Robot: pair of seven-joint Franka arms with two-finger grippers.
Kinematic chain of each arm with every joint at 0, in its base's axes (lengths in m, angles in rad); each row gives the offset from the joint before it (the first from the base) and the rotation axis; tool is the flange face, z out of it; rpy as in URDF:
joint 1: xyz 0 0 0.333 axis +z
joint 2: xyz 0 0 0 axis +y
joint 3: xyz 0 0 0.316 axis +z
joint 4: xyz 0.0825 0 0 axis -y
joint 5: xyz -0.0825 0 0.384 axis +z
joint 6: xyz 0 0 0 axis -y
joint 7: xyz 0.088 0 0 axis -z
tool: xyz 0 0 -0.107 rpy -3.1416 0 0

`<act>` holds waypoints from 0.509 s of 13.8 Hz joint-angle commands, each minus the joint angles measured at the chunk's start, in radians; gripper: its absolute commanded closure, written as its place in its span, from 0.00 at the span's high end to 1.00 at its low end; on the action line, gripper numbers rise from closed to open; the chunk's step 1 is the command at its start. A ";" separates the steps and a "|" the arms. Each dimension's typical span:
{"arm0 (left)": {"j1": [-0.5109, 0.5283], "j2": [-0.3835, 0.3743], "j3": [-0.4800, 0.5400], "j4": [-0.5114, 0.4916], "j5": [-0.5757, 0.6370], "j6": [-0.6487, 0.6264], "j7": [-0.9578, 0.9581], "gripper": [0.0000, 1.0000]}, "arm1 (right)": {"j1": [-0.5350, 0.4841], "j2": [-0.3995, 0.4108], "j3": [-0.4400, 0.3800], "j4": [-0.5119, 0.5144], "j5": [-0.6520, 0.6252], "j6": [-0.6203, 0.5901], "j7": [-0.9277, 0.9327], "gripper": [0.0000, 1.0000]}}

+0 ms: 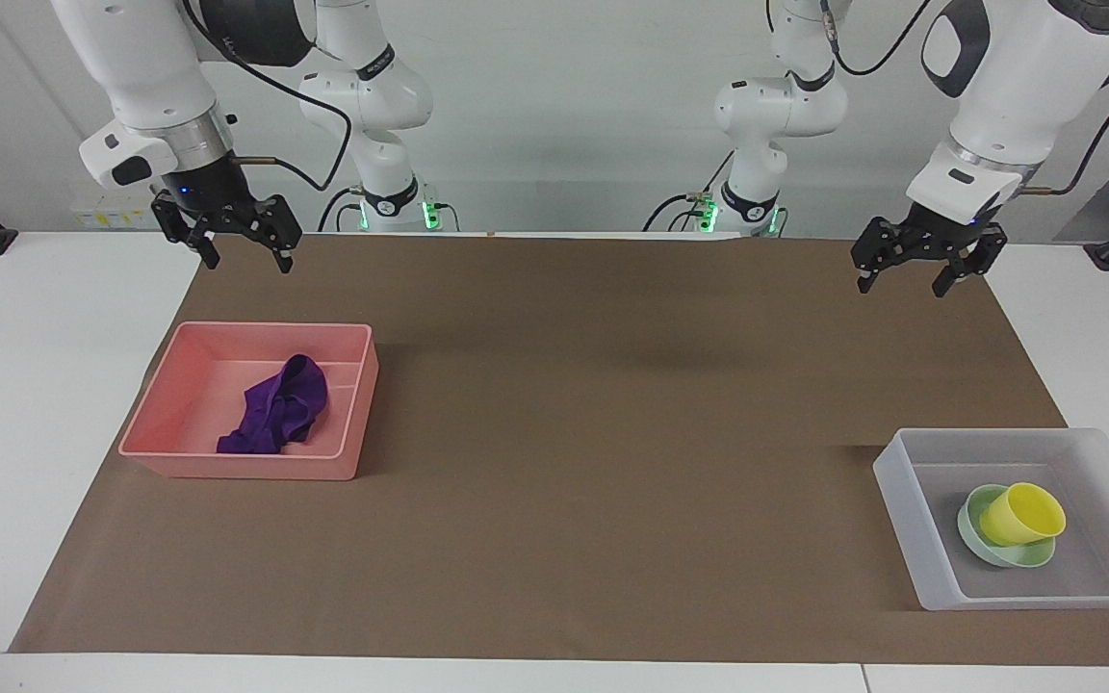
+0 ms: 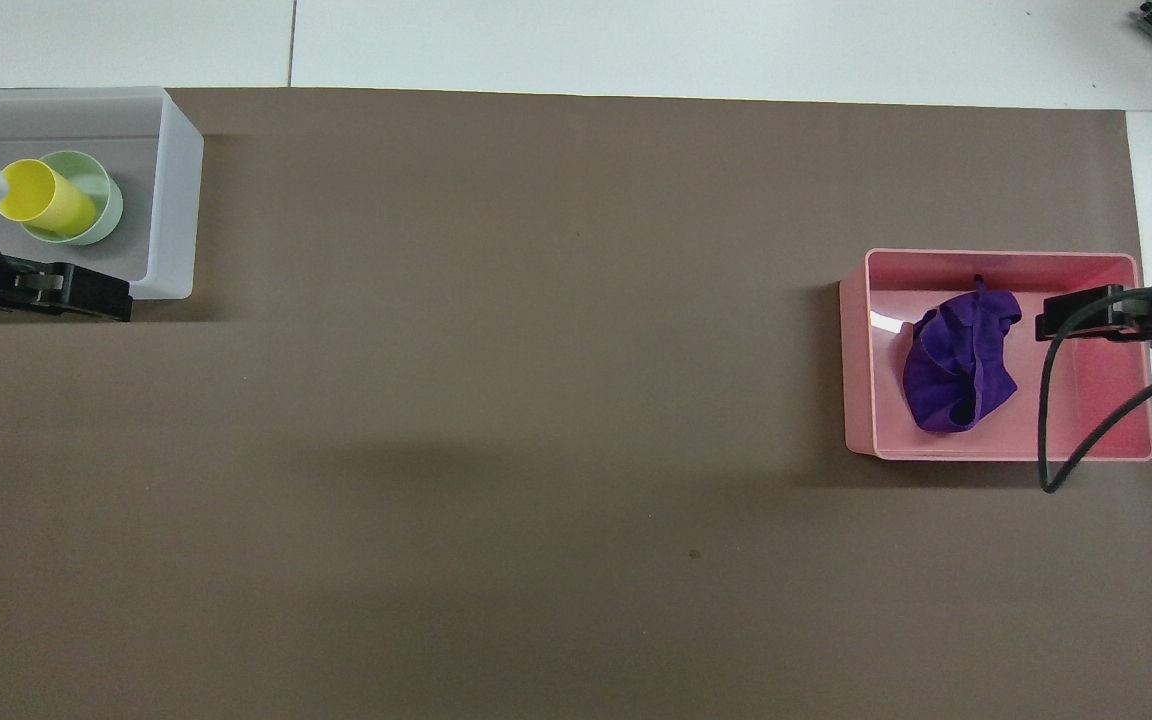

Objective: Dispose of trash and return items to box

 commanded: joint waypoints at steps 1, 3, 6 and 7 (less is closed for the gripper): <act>0.007 -0.013 -0.003 -0.004 0.000 -0.017 -0.002 1.00 | 0.000 -0.026 0.003 -0.036 -0.018 0.019 0.019 1.00; 0.010 -0.013 -0.001 -0.004 0.001 -0.021 -0.008 1.00 | 0.000 -0.026 0.003 -0.036 -0.018 0.011 0.019 1.00; 0.023 -0.018 0.000 -0.015 0.001 -0.017 -0.013 1.00 | 0.000 -0.028 0.003 -0.033 -0.020 -0.015 0.019 1.00; 0.021 -0.019 0.000 -0.017 0.001 -0.012 -0.016 1.00 | 0.000 -0.026 0.003 -0.028 -0.020 -0.023 0.019 1.00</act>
